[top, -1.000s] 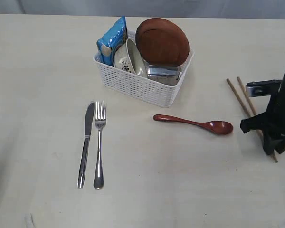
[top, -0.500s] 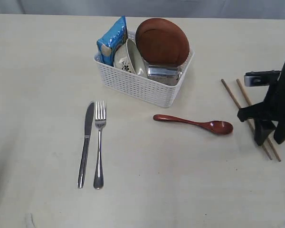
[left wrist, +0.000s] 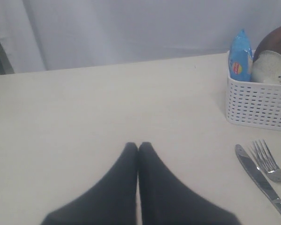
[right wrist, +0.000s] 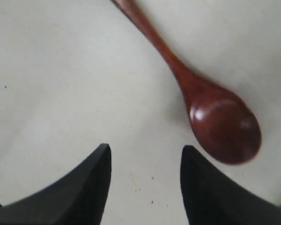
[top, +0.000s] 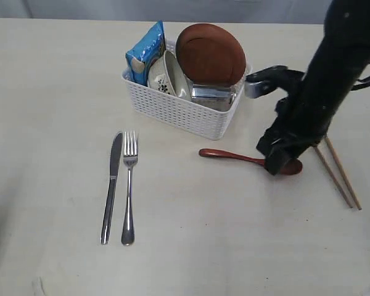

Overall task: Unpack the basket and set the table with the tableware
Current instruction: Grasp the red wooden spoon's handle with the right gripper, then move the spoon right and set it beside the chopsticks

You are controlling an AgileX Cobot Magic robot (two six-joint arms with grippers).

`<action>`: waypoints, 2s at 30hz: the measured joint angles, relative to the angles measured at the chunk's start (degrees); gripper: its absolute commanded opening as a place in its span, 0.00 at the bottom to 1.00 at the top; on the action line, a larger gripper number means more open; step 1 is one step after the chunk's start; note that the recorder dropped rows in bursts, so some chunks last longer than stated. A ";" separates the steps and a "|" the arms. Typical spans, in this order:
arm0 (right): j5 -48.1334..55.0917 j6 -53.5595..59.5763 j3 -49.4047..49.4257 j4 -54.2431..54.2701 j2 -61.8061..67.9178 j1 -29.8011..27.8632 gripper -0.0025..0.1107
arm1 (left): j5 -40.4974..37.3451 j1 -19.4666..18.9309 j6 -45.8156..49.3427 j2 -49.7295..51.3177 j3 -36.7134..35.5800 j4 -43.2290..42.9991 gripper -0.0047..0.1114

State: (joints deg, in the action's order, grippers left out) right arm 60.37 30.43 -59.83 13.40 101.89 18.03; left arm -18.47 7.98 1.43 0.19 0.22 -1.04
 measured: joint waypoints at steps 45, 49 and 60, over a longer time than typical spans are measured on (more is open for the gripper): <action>-12.94 -14.52 -0.33 -26.49 3.88 17.51 0.02 | 0.00 0.00 0.00 0.00 0.00 0.00 0.04; -10.32 -23.31 -0.33 -35.61 0.86 17.05 0.02 | 0.00 0.00 0.00 0.00 0.00 0.00 0.04; -5.04 -44.35 -0.33 -39.46 -0.07 -0.68 0.02 | 0.00 0.00 0.00 0.00 0.00 0.00 0.04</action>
State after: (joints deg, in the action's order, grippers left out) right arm 55.33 -13.92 -60.16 -26.06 101.81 17.35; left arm -18.47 7.98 1.43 0.19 0.22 -1.04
